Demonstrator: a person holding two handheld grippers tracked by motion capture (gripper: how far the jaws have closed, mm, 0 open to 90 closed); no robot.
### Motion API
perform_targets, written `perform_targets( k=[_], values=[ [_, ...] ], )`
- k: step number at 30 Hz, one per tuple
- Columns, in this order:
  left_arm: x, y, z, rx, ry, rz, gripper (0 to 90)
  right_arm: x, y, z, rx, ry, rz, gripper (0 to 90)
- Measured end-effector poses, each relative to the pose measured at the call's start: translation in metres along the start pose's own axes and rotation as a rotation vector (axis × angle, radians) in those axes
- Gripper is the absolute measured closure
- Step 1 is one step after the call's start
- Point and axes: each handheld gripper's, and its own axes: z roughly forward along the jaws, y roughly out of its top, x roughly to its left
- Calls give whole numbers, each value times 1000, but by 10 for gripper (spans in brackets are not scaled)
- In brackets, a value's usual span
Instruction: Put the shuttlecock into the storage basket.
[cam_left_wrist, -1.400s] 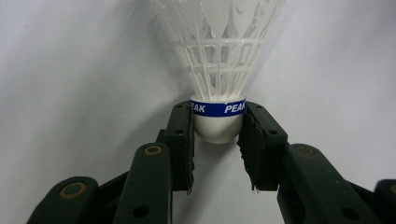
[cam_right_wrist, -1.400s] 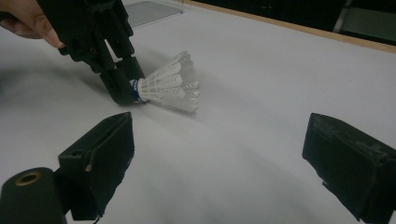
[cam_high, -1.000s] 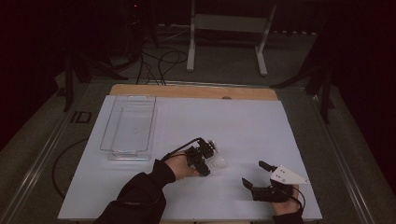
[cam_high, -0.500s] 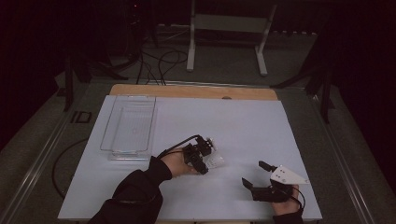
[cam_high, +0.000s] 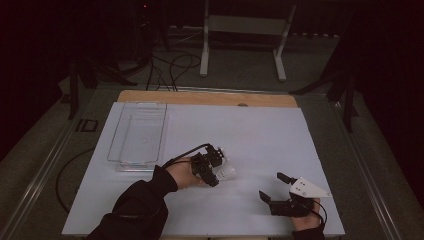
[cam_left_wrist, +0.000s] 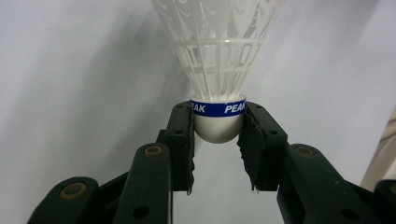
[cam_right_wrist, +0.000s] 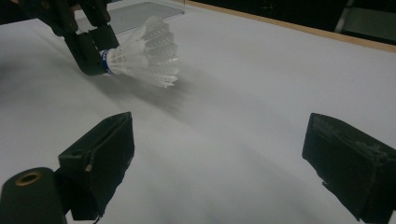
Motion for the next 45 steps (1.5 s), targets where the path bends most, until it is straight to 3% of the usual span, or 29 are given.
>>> perform_targets(
  k=[12,25,38,45],
  values=[
    [0,-11,-11,7,-17,23,668,0,0,0,-3,0,-1,92],
    [5,-23,-24,5,-35,2,667,1,1,0,-1,-5,-1,93],
    [8,-31,-44,4,-24,14,667,1,1,0,0,-2,0,93],
    [11,-34,-54,-20,-23,8,667,1,1,0,-1,-3,-1,93]
  ],
)
